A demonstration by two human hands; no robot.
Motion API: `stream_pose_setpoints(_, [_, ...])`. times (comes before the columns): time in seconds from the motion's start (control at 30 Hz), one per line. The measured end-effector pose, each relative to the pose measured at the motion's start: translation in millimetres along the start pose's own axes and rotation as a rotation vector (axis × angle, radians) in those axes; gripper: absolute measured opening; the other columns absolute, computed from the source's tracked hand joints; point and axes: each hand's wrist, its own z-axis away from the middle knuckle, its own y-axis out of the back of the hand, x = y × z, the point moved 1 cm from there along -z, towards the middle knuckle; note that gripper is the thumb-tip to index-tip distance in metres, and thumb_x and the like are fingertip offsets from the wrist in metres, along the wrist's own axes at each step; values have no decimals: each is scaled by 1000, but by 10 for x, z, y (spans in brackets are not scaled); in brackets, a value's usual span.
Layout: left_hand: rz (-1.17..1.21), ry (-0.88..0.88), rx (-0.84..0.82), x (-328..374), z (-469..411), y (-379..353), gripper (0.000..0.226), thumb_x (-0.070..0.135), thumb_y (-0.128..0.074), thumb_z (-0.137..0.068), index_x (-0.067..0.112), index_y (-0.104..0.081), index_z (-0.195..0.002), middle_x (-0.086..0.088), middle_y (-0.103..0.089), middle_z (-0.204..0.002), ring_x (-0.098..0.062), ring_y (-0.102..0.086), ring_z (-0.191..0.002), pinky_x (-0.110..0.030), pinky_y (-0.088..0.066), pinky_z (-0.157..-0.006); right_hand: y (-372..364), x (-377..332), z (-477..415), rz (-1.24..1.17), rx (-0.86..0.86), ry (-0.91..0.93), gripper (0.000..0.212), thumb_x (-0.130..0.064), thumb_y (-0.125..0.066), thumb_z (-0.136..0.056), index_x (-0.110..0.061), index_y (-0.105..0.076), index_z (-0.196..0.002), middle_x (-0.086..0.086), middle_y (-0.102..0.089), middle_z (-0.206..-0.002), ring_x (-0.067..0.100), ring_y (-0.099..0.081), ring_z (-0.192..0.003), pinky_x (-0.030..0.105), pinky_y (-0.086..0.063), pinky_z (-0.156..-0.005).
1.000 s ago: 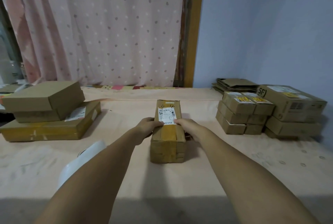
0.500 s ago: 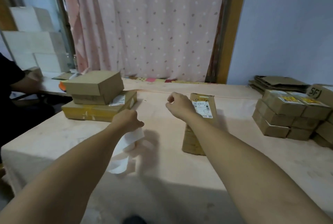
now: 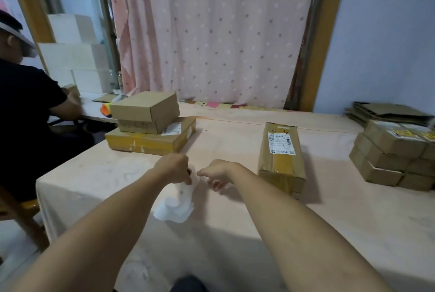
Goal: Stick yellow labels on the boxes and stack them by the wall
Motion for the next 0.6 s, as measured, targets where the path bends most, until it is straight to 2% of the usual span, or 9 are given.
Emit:
stream_pose_setpoints(0.07, [60,26,-54,7,6,-40,39,41,-87,-69,16,-74,-95,-3,-69,-89,-23,-63,-79,-28,-47,-60,-12,49,19,-45,-16,-11,38,-43,-61,-95,-8,-56,-109,9,-59,-95,23,-55,-57,33,-51,-62])
stream_pose_setpoints(0.13, [118,26,-59,7,13,-69,26,30,-86,-70,17,-76,-90,-2,-69,-84,-23,-61,-75,-25,-42,-56,-15,72,19,-95,-31,-11,34,-42,-61,-95,-10,-56,-105,7,-56,-86,22,-53,-53,33,-49,-61])
stream_pose_setpoints(0.2, [160,9,-40,14,8,-83,13,19,-84,-71,17,-74,-79,-2,-63,-75,-23,-56,-71,-24,-36,-53,-2,82,20,-139,-53,-14,29,-42,-61,-95,-14,-55,-101,4,-53,-78,22,-52,-54,35,-48,-64])
stream_pose_setpoints(0.27, [245,3,-14,17,-22,-86,18,11,-82,-70,13,-65,-65,-3,-55,-67,-23,-48,-68,-26,-30,-50,11,96,12,-179,-44,-18,29,-44,-60,-94,-16,-55,-98,3,-54,-77,23,-52,-58,38,-48,-71])
stream_pose_setpoints(0.37, [530,19,57,34,-47,-5,24,8,-86,-70,11,-63,-63,-2,-54,-67,-19,-47,-65,-27,-31,-53,45,109,-8,-274,43,-36,44,-57,-59,-89,-14,-63,-99,5,-61,-80,23,-55,-59,39,-50,-74])
stream_pose_setpoints(0.47, [925,5,142,100,-37,115,18,2,-87,-70,6,-70,-74,3,-54,-66,-9,-48,-59,-22,-34,-55,121,69,-52,-564,113,33,59,-65,-61,-86,-13,-69,-113,5,-67,-88,22,-57,-64,33,-48,-66])
stream_pose_setpoints(0.53, [1090,-31,165,161,-26,182,17,-3,-84,-73,-1,-68,-77,5,-47,-62,-4,-41,-50,-16,-29,-49,235,23,-15,-798,171,150,45,-53,-63,-94,-14,-69,-116,3,-65,-95,19,-57,-70,27,-44,-57])
stream_pose_setpoints(0.6, [1163,-53,172,194,-55,235,17,-7,-81,-74,1,-66,-76,4,-49,-63,-5,-42,-52,-18,-31,-53,373,1,65,-889,198,238,25,-41,-66,-98,-17,-70,-105,0,-64,-90,15,-56,-68,26,-39,-54])
